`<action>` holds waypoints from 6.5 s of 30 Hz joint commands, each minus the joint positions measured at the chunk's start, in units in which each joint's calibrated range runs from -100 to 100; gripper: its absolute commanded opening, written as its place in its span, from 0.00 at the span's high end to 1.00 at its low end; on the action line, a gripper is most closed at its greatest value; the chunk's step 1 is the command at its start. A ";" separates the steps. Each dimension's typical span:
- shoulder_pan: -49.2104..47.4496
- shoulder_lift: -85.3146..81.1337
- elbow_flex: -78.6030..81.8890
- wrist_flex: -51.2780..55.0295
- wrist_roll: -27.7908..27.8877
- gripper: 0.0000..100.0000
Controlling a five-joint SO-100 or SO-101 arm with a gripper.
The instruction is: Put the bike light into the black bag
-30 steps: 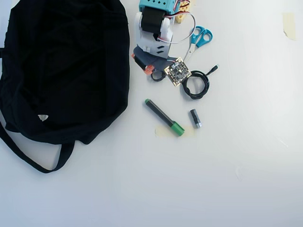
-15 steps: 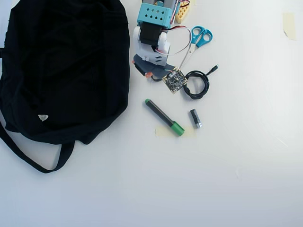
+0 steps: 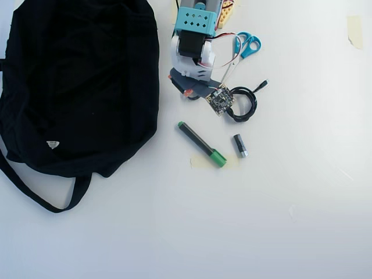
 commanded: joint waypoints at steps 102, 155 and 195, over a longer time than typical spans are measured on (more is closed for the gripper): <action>-1.27 4.19 8.09 -9.72 -0.43 0.66; -1.35 7.43 7.73 -12.82 -0.38 0.84; -1.95 6.18 7.10 -13.60 -1.06 0.98</action>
